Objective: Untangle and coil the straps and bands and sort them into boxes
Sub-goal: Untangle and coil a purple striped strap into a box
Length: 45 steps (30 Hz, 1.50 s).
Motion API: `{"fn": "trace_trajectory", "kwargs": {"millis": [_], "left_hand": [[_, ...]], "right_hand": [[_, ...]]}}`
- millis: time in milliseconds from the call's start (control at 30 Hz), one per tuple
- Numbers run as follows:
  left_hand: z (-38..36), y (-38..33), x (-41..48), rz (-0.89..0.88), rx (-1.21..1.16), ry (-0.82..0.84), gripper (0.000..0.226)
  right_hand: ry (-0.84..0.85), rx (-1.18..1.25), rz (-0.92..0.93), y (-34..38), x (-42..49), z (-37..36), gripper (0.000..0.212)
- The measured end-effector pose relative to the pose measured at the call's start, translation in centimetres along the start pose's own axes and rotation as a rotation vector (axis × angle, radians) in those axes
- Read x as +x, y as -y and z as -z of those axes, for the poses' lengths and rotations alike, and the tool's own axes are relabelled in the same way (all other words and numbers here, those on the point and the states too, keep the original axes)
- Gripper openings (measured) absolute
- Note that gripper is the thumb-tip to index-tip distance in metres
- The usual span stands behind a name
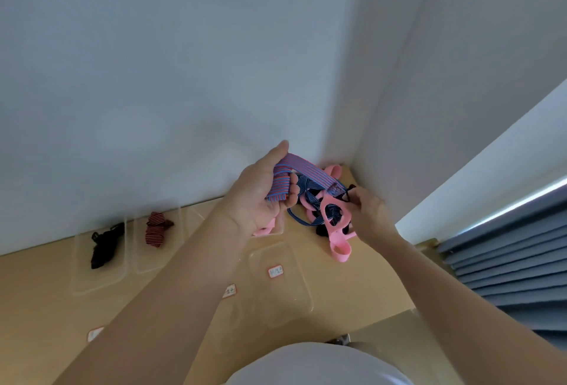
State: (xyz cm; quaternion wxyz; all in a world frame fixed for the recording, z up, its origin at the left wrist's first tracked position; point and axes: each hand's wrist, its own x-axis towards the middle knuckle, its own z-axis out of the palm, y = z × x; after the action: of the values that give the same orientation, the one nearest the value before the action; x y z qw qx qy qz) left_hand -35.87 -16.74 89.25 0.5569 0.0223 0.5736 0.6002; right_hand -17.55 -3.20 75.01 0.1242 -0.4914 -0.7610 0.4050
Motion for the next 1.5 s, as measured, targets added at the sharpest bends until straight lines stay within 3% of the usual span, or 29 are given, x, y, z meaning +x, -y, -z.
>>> {"fn": "trace_trajectory", "kwargs": {"millis": [100, 233, 333, 600, 833, 933, 1067, 1200, 1300, 1500], "left_hand": [[0.2, 0.3, 0.0, 0.014, 0.015, 0.027, 0.033], [0.1, 0.5, -0.3, 0.047, 0.035, 0.052, 0.033], [0.1, 0.6, -0.4, 0.061, 0.051, 0.06, 0.033], [-0.4, 1.0, -0.5, 0.085, 0.058, 0.089, 0.032], [-0.3, 0.8, -0.4, 0.098, 0.085, 0.114, 0.032], [-0.2, 0.9, -0.4, 0.1, 0.067, 0.11, 0.033], [-0.2, 1.3, -0.6, 0.105, 0.077, 0.138, 0.05], [-0.2, 1.2, -0.7, 0.112, 0.069, 0.17, 0.05], [-0.3, 1.2, -0.7, 0.115, 0.088, 0.209, 0.061], [-0.3, 1.1, -0.7, 0.107, 0.116, 0.206, 0.061]], "right_hand": [[0.007, 0.148, -0.072, -0.3, -0.2, 0.2, 0.006], [0.1, 0.548, -0.239, -0.4, -0.8, 0.6, 0.011], [0.115, 0.607, -0.265, -0.4, -0.9, 0.9, 0.012], [-0.057, 0.144, -0.116, 0.4, -1.4, 0.7, 0.015], [-0.038, -0.124, -0.066, 0.2, -2.0, 0.3, 0.017], [-0.055, -0.115, -0.108, -0.1, -2.1, 0.2, 0.005], [-0.086, -0.095, -0.084, -0.2, -2.6, 0.0, 0.021], [-0.066, -0.053, -0.042, 0.1, -2.8, -0.4, 0.024], [-0.055, -0.107, -0.028, 0.1, -2.8, -0.5, 0.02], [0.02, -0.252, -0.016, 0.4, -2.8, 0.3, 0.029]]}}
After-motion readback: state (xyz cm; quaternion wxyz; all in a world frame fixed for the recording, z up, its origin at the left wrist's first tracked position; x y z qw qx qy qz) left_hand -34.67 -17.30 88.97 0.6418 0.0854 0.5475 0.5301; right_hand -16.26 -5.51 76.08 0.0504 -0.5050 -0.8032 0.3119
